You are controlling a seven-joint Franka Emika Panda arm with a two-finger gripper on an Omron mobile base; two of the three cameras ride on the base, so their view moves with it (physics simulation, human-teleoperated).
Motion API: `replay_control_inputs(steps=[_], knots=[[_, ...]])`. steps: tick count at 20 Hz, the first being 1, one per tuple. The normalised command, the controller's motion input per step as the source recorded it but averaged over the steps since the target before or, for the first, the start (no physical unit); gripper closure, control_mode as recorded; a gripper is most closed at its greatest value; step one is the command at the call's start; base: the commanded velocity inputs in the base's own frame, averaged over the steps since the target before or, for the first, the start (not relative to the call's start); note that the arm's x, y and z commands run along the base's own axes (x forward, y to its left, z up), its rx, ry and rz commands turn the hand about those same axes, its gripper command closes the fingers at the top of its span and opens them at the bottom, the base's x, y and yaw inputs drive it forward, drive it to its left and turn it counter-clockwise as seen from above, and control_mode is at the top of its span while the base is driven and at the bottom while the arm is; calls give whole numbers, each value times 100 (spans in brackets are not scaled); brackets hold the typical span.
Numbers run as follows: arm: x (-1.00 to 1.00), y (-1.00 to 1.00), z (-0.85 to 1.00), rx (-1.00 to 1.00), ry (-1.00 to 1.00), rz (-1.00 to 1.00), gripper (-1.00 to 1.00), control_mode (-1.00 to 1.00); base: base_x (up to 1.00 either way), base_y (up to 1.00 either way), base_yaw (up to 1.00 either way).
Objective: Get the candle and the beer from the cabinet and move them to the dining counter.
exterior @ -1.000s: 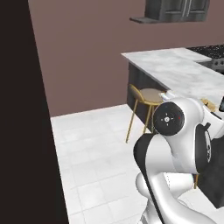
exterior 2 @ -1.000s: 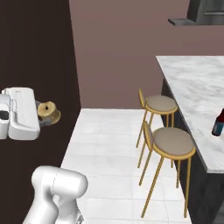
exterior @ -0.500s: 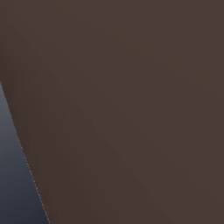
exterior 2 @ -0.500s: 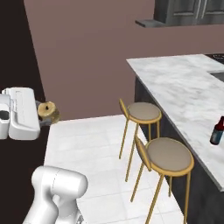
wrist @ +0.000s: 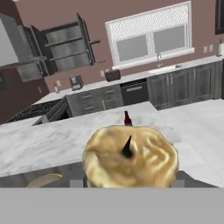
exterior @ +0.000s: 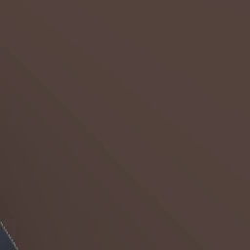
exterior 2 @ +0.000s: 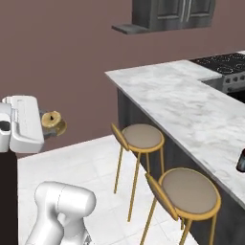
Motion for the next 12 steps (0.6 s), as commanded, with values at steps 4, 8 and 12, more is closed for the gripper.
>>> replay_control_inputs(steps=[4,8,12], knots=[[0,0,0,0,0,0,100,100,73,55,-44],[0,0,0,0,0,0,100,100,69,48,-44],[0,0,0,0,0,0,100,100,65,46,-47]])
